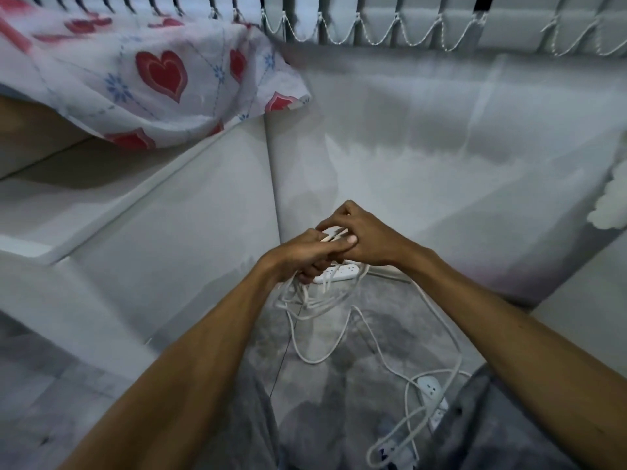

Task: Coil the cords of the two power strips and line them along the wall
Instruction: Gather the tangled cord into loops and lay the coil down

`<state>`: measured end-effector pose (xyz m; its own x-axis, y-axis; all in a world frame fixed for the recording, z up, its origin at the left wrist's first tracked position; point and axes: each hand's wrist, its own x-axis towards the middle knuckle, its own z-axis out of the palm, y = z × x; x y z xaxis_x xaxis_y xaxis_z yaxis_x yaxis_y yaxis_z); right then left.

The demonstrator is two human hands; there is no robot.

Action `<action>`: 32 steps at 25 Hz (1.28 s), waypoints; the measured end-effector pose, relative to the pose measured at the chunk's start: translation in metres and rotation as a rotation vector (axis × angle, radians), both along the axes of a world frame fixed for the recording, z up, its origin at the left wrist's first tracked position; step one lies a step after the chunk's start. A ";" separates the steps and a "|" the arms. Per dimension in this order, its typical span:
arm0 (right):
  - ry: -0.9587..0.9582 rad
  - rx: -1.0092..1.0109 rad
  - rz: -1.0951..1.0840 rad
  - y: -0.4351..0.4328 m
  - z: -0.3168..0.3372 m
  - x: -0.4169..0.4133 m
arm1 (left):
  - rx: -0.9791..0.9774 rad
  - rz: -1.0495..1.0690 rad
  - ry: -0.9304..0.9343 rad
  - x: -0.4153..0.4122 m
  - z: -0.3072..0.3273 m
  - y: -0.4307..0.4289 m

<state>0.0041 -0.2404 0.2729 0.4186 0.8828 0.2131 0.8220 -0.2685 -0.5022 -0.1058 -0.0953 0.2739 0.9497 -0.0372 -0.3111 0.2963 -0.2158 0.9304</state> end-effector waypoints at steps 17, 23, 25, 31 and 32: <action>0.137 0.071 -0.103 0.005 -0.033 0.003 | -0.093 0.011 0.045 -0.022 -0.011 0.060; 0.129 0.226 -0.284 0.007 -0.039 0.001 | -0.060 0.098 -0.070 -0.019 -0.007 0.046; 0.188 0.075 -0.299 -0.005 -0.043 0.008 | -0.079 0.159 -0.126 -0.016 -0.006 0.044; 0.385 -0.568 -0.376 -0.041 -0.082 0.014 | -0.250 0.483 -0.291 -0.012 -0.003 0.059; 0.450 -0.565 -0.419 -0.042 -0.083 0.015 | -0.269 0.531 -0.311 -0.010 -0.002 0.060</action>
<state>0.0186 -0.2826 0.1904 0.6757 0.5585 -0.4811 0.3511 -0.8177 -0.4561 -0.1160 -0.0356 0.2716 0.9043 0.4219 -0.0653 0.0078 0.1364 0.9906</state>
